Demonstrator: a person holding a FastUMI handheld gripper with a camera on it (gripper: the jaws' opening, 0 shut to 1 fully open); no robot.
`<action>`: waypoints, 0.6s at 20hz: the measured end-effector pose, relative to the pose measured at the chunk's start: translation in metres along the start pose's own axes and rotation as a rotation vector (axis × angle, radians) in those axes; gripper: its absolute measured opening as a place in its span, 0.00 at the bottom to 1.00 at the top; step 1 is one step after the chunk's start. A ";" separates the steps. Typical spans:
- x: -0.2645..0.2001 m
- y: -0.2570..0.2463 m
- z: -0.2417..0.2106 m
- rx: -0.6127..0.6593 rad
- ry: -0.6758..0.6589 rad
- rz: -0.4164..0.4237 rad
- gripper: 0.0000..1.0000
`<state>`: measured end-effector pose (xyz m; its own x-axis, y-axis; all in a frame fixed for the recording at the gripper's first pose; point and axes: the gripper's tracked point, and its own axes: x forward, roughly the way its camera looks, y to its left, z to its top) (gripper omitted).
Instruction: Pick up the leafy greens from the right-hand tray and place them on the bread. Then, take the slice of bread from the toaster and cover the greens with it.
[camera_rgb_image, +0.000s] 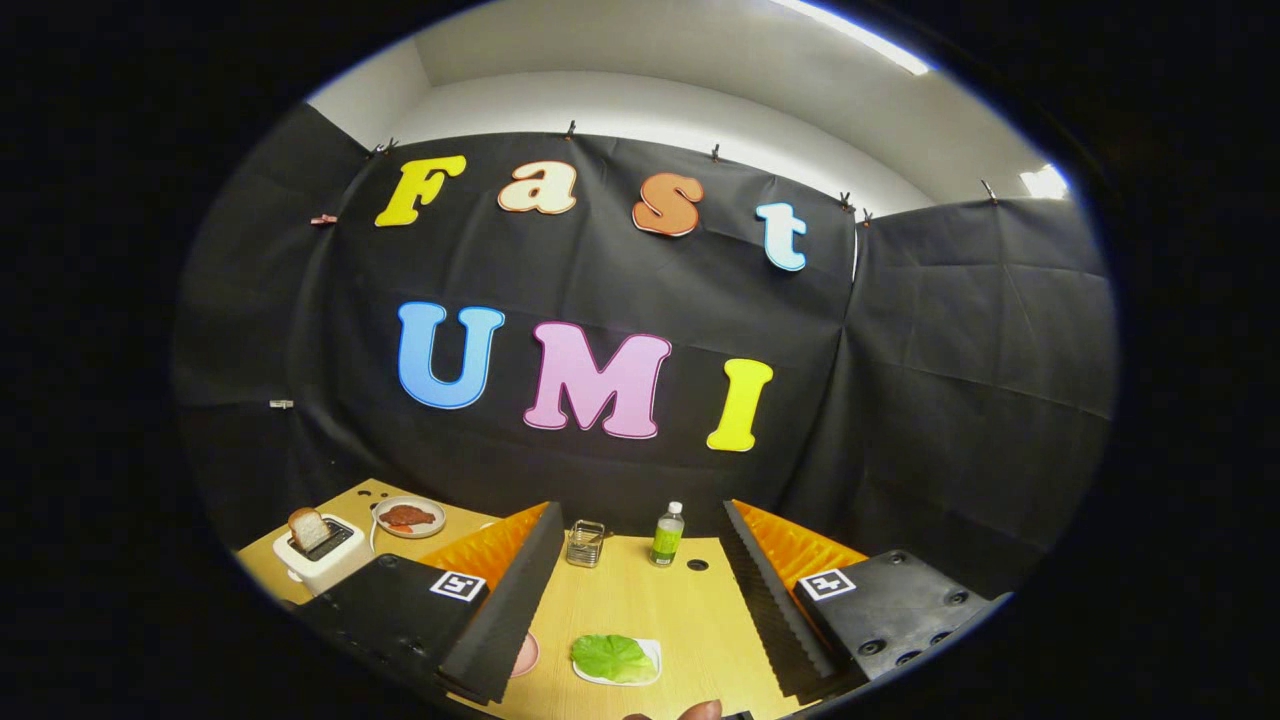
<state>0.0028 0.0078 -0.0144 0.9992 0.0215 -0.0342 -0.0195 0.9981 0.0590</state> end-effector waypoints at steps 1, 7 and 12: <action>0.000 0.002 -0.001 -0.003 0.005 0.001 0.97; 0.001 0.003 -0.004 -0.018 0.014 -0.011 0.97; 0.003 0.009 -0.013 -0.049 0.043 0.011 0.97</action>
<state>0.0050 0.0171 -0.0268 0.9965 0.0336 -0.0769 -0.0328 0.9994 0.0112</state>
